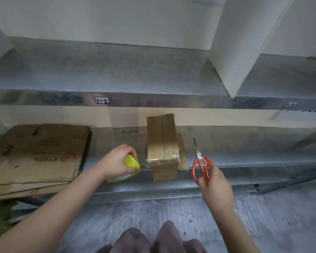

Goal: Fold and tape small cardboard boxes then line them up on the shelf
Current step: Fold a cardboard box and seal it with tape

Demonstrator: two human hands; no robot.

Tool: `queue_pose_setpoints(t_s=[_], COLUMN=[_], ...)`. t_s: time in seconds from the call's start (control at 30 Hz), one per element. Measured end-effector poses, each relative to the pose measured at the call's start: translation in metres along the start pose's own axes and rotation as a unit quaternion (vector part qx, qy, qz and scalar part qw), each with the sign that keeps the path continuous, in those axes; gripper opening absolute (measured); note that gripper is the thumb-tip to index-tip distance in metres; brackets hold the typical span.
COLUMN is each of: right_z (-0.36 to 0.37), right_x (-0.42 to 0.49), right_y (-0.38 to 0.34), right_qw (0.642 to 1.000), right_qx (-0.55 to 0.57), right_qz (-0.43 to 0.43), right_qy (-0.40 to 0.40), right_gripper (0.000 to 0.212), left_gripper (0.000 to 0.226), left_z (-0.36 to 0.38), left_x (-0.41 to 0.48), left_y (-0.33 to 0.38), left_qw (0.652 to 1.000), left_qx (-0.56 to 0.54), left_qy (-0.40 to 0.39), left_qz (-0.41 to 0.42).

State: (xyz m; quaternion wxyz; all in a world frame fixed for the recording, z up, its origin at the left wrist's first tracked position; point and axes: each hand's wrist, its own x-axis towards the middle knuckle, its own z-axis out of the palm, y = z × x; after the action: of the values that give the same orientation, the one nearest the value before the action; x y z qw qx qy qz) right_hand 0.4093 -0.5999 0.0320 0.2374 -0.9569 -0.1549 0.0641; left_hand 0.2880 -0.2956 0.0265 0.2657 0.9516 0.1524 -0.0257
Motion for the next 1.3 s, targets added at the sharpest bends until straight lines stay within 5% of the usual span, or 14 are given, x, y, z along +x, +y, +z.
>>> queue_pose_setpoints(t_s=[0.17, 0.33, 0.57, 0.9, 1.07, 1.3], right_z=[0.013, 0.043, 0.067, 0.063, 0.071, 0.078], right_x=[-0.066, -0.109, -0.121, -0.102, -0.098, -0.094], right_y=[-0.053, -0.076, -0.092, -0.109, -0.11, -0.107], right_qw=[0.998, 0.989, 0.925, 0.904, 0.905, 0.913], right_qx=[0.054, 0.116, 0.273, 0.308, 0.306, 0.314], right_qz=[-0.029, 0.031, 0.135, 0.146, 0.152, 0.144], right_qy=[-0.001, -0.088, -0.226, -0.257, -0.254, -0.216], right_gripper=[0.05, 0.054, 0.043, 0.057, 0.03, 0.022], left_gripper=[0.045, 0.047, 0.049, 0.048, 0.047, 0.045], left_z=[-0.003, -0.01, -0.017, -0.021, -0.022, -0.024], left_x=[-0.002, -0.005, -0.008, -0.01, -0.012, -0.012], left_y=[-0.001, -0.003, -0.005, -0.015, -0.018, -0.018], left_qw=[1.0, 0.999, 0.998, 0.998, 0.997, 0.997], left_qx=[-0.012, -0.017, -0.029, -0.02, -0.019, -0.021], left_qy=[-0.004, -0.012, -0.025, -0.035, -0.035, -0.036], left_qz=[0.016, 0.04, 0.052, 0.056, 0.059, 0.07])
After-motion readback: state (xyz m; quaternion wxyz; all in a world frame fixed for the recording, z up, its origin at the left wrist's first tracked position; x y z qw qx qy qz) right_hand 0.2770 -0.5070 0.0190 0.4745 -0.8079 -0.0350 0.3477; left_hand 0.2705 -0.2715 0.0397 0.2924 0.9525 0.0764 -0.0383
